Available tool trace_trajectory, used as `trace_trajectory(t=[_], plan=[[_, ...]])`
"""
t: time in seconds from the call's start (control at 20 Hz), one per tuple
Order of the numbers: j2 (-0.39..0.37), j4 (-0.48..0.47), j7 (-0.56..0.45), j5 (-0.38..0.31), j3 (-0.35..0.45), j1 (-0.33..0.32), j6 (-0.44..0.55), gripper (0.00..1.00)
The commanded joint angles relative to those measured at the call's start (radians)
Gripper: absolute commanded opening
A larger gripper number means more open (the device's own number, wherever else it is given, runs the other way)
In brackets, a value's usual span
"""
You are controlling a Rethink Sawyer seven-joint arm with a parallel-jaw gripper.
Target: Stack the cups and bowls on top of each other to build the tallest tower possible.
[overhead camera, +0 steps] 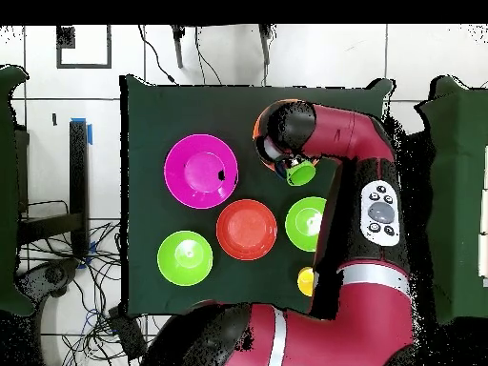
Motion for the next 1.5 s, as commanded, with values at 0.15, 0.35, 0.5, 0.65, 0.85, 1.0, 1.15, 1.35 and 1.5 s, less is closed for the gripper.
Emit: trace_trajectory(t=[0.15, 0.35, 0.5, 0.65, 0.85, 1.0, 1.15, 1.35, 1.5], plan=[[0.064, -0.079, -0.235, -0.058, 0.107, 0.005, 0.071, 0.0], [0.066, -0.093, -0.291, -0.066, 0.121, -0.01, 0.076, 1.0], [0.064, -0.112, -0.406, -0.083, 0.154, -0.042, 0.069, 1.0], [0.056, -0.111, -0.501, -0.093, 0.189, -0.081, 0.03, 1.0], [-0.017, -0.009, -0.607, -0.084, 0.235, -0.154, -0.044, 1.0], [-0.089, 0.137, -0.658, -0.132, 0.23, -0.184, -0.17, 1.0], [-0.137, 0.283, -0.654, -0.195, 0.231, -0.211, -0.362, 1.0], [-0.181, 0.405, -0.644, -0.224, 0.275, -0.262, -0.508, 1.0], [-0.21, 0.48, -0.686, -0.243, 0.344, -0.333, -0.562, 1.0]])
